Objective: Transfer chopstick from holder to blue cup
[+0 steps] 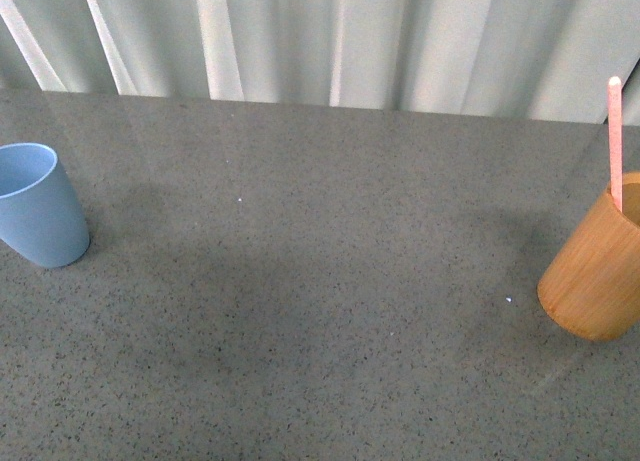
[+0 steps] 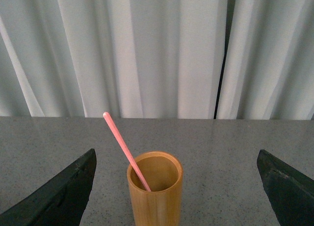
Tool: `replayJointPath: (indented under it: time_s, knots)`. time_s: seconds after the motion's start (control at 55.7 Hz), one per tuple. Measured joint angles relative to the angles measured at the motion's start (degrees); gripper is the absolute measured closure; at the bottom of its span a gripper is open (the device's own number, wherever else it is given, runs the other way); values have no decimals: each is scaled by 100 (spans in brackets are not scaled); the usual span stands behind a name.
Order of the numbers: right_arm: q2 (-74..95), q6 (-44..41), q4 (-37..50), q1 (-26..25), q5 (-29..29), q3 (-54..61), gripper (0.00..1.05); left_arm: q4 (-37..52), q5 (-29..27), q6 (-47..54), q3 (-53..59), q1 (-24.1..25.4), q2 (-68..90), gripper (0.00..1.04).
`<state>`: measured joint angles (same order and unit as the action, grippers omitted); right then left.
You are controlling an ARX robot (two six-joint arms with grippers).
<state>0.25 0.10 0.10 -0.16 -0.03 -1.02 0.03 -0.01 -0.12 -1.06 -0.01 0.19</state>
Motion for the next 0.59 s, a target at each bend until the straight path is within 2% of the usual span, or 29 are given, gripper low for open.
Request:
replayJointPath:
  time_s: [0.593]
  knots:
    - [0,0,0,0,0,0,10,-26,-85,-15,-11,-22,24,7]
